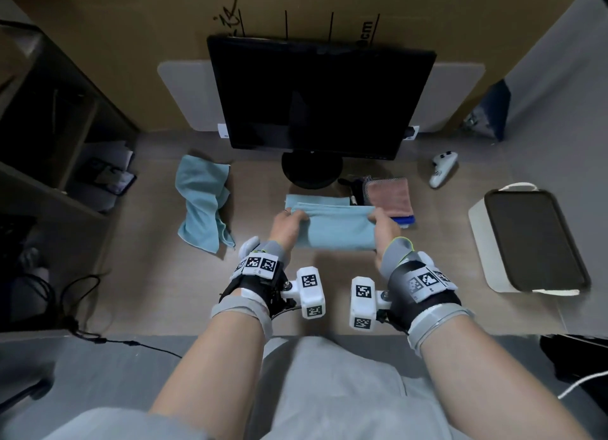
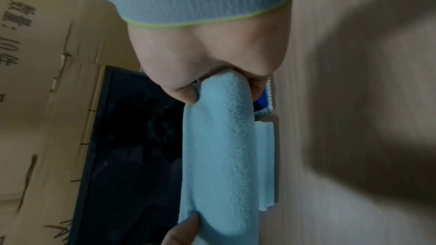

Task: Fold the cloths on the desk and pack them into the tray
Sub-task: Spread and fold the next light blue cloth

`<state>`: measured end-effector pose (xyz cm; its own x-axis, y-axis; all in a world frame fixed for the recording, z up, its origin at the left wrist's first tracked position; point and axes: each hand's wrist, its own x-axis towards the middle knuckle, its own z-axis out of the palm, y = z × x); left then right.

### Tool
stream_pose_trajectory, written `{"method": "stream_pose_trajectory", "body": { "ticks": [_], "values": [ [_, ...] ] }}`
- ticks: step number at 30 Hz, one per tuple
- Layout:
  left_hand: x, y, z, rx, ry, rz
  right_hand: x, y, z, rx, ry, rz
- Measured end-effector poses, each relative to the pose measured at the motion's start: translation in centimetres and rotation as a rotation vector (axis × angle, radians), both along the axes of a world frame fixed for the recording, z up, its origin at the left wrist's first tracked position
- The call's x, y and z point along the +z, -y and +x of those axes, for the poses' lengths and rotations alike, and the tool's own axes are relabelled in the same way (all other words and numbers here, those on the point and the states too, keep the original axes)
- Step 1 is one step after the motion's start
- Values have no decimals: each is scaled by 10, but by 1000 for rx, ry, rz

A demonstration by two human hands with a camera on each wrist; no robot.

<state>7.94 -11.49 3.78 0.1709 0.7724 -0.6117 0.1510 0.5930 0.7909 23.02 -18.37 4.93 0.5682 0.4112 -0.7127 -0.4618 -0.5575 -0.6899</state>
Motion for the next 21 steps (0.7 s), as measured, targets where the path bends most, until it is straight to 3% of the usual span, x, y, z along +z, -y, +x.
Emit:
{"method": "stream_pose_trajectory", "body": {
  "ticks": [9, 21],
  "values": [
    [-24, -54, -1, -89, -135, -56, -26, -38, 13, 163, 255, -132],
    [-71, -92, 16, -126, -335, -152, -68, -77, 50, 371, 214, -268]
  ]
}}
